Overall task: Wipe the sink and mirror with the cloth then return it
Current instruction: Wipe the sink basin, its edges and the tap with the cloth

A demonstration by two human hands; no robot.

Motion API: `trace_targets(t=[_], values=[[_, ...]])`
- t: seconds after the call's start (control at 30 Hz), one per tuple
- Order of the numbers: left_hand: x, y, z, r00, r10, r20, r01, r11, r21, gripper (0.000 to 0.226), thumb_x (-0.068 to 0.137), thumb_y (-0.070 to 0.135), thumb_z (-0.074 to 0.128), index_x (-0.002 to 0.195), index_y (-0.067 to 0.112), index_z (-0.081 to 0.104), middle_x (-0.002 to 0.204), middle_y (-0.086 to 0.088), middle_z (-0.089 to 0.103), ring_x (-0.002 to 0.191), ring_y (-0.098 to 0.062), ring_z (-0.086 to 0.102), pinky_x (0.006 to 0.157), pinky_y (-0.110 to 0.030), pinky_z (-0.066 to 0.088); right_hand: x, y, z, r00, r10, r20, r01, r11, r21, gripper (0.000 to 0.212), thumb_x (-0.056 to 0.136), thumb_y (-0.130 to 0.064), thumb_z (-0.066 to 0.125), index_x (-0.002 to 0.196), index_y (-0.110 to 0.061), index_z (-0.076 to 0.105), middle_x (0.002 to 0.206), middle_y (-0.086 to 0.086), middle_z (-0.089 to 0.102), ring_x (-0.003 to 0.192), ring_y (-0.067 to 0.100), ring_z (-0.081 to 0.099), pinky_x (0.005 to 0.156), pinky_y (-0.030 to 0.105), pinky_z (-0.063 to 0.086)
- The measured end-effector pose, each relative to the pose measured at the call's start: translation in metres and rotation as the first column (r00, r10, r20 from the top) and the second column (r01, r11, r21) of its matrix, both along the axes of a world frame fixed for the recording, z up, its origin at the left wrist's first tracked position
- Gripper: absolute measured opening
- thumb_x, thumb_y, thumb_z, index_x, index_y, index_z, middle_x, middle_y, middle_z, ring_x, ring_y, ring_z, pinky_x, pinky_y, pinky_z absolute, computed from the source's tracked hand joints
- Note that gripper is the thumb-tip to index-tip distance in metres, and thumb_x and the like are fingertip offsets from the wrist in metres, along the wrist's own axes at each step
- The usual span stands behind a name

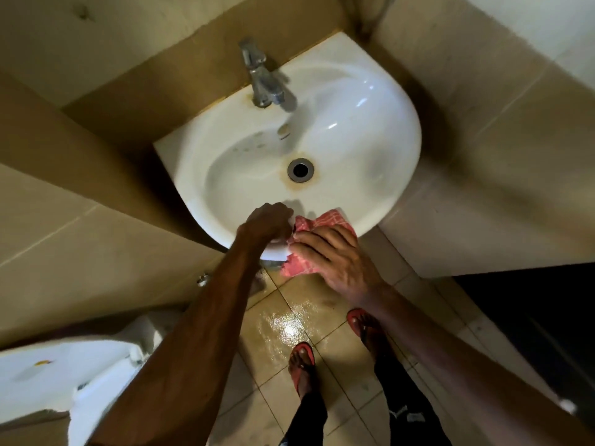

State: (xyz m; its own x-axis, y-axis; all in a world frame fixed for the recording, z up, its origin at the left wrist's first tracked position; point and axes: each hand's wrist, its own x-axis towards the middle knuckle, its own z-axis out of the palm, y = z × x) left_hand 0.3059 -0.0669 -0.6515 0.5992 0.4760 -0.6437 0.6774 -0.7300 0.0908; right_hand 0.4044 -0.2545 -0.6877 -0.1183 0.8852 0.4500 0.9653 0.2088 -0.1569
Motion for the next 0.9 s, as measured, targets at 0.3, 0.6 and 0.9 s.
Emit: trace_targets(t=[0.3, 0.6, 0.9], values=[[0.000, -0.017, 0.014, 0.986, 0.106, 0.127, -0.093, 0.990, -0.105, 0.031, 0.100, 0.020, 0.047, 0.118, 0.012, 0.070, 0.135, -0.012, 0.060, 0.125, -0.036, 0.055, 0.086, -0.031, 0.041, -0.004, -0.045, -0.011, 0.646, -0.363, -0.671, 0.394, 0.912, -0.114, 0.060, 0.107, -0.028, 0.050, 0.160, -0.006, 0.031, 0.173, 0.010, 0.017, 0.160, 0.040, 0.012, 0.109, 0.067, 0.046], [0.001, -0.028, 0.025, 0.990, 0.073, 0.120, -0.053, 0.985, -0.164, 0.034, 0.105, 0.018, 0.040, 0.121, 0.008, 0.068, 0.138, -0.014, 0.061, 0.120, -0.034, 0.057, 0.089, -0.031, 0.042, -0.106, 0.019, 0.035, -0.383, -0.147, -0.912, 0.522, 0.780, -0.346, 0.088, 0.099, -0.048, 0.052, 0.164, -0.038, -0.007, 0.172, 0.000, 0.019, 0.152, 0.012, 0.037, 0.124, 0.037, 0.037], [0.021, -0.056, 0.040, 0.850, 0.314, 0.422, -0.153, 0.915, -0.373, 0.033, 0.098, 0.025, 0.057, 0.128, 0.023, 0.071, 0.138, 0.008, 0.066, 0.131, -0.011, 0.058, 0.108, -0.024, 0.044, -0.052, 0.031, 0.036, -0.355, -0.217, -0.909, 0.651, 0.641, -0.407, 0.071, 0.107, -0.010, 0.052, 0.165, -0.021, 0.011, 0.153, 0.007, 0.048, 0.120, -0.005, 0.059, 0.094, 0.007, 0.046]])
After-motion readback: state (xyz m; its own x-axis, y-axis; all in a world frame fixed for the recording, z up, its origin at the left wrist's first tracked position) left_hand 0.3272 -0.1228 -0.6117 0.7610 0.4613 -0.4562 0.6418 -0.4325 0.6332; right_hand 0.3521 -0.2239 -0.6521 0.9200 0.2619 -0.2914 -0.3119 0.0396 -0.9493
